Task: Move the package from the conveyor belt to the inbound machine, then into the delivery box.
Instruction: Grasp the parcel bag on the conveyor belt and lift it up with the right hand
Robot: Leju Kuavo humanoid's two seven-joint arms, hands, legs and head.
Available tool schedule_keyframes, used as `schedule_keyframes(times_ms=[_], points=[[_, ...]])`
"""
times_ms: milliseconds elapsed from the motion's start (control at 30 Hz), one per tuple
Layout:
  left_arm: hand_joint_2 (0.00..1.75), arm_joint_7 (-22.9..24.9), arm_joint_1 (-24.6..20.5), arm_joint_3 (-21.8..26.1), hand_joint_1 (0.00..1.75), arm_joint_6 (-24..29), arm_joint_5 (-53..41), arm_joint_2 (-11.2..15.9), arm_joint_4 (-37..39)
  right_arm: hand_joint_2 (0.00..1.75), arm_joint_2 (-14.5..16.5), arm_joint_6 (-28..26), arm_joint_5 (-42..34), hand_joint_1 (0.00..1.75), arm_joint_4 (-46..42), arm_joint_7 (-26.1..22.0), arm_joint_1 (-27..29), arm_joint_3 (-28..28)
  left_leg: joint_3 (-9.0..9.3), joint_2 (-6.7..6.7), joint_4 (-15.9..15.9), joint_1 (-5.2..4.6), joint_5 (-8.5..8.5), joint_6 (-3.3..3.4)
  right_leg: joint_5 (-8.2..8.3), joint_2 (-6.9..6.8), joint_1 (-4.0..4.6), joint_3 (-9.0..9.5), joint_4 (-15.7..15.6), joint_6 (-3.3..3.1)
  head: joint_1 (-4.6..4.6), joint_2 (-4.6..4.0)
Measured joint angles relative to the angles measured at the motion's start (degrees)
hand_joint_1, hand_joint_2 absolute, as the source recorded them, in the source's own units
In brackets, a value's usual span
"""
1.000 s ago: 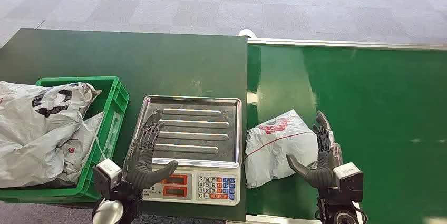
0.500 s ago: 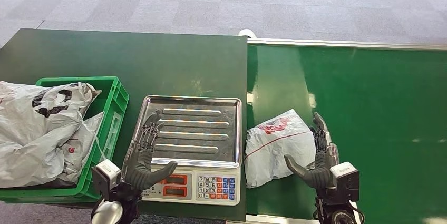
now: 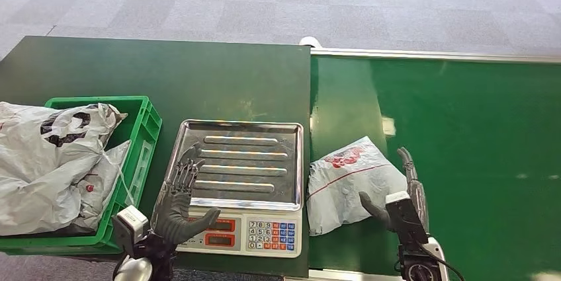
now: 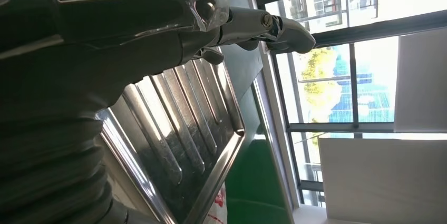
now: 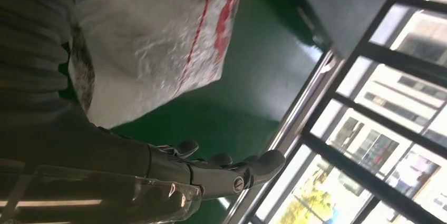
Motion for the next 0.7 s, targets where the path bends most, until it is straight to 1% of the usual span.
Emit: schedule_keyframes(times_ms=[67, 100, 167, 233, 333, 433, 533, 700], points=[[1.75, 0.2, 0.6, 0.1, 0.00, 0.2, 0.1, 0.0, -0.4, 1.75, -0.4, -3.8, 6.6, 0.00, 2.5, 3.2, -1.7, -0.1, 0.01, 0.02, 0.0, 0.00, 0.00, 0.00, 0.00, 0.00, 0.00, 0.00, 0.0, 0.00, -0.01, 0.00], [1.75, 0.1, 0.9, 0.2, 0.00, 0.3, 0.2, 0.0, -0.5, 1.75, -0.7, -5.0, 10.4, 0.00, 3.9, 5.7, -2.8, -0.1, 0.01, 0.02, 0.0, 0.00, 0.00, 0.00, 0.01, 0.00, 0.00, 0.00, 0.0, 0.00, -0.01, 0.00], [1.75, -0.4, 1.4, 0.3, 0.00, 0.5, 0.3, 0.0, -0.6, 1.75, -2.1, -6.5, 18.7, 0.00, 7.6, 10.4, -5.4, 0.1, 0.02, 0.00, 0.0, 0.00, 0.01, 0.01, 0.02, -0.01, 0.00, 0.01, 0.0, 0.00, -0.02, 0.00], [1.75, -0.9, 1.7, 0.4, 0.00, 0.6, 0.4, 0.0, -0.5, 1.75, -3.9, -6.4, 23.5, 0.00, 11.7, 12.1, -8.3, 0.3, 0.01, -0.05, 0.0, -0.01, 0.02, 0.02, 0.02, -0.04, -0.01, 0.03, 0.0, 0.01, -0.01, 0.00], [1.75, -1.0, 1.8, 0.3, 0.00, 1.0, 0.9, 0.0, 0.1, 1.75, -6.3, -4.9, 25.3, 0.00, 18.1, 12.7, -12.4, 0.3, 0.02, -0.07, 0.0, -0.01, 0.03, 0.02, 0.03, -0.05, -0.01, 0.04, 0.0, 0.01, 0.00, 0.00], [1.75, -1.0, 2.0, 0.3, 0.00, 1.5, 1.4, 0.0, 0.5, 1.75, -8.0, -4.2, 25.7, 0.00, 23.1, 12.8, -14.8, 0.3, 0.01, -0.10, 0.0, -0.01, 0.02, 0.02, 0.03, -0.05, -0.01, 0.02, 0.0, 0.02, -0.01, 0.00], [1.75, -1.0, 2.3, 0.2, 0.00, 1.7, 1.7, 0.1, 0.7, 1.75, -9.0, -4.0, 25.7, 0.00, 26.8, 12.7, -16.4, 0.4, 0.00, -0.10, 0.0, -0.01, 0.02, 0.01, 0.03, -0.05, -0.01, 0.00, 0.0, 0.01, -0.02, 0.00], [1.75, -1.0, 2.6, 0.2, 0.00, 2.1, 2.0, 0.1, 0.9, 1.75, -9.9, -4.0, 25.7, 0.00, 30.0, 12.7, -17.8, 0.7, -0.01, -0.09, 0.0, 0.00, 0.01, 0.01, 0.02, -0.05, 0.00, 0.00, 0.0, 0.01, -0.01, 0.00]])
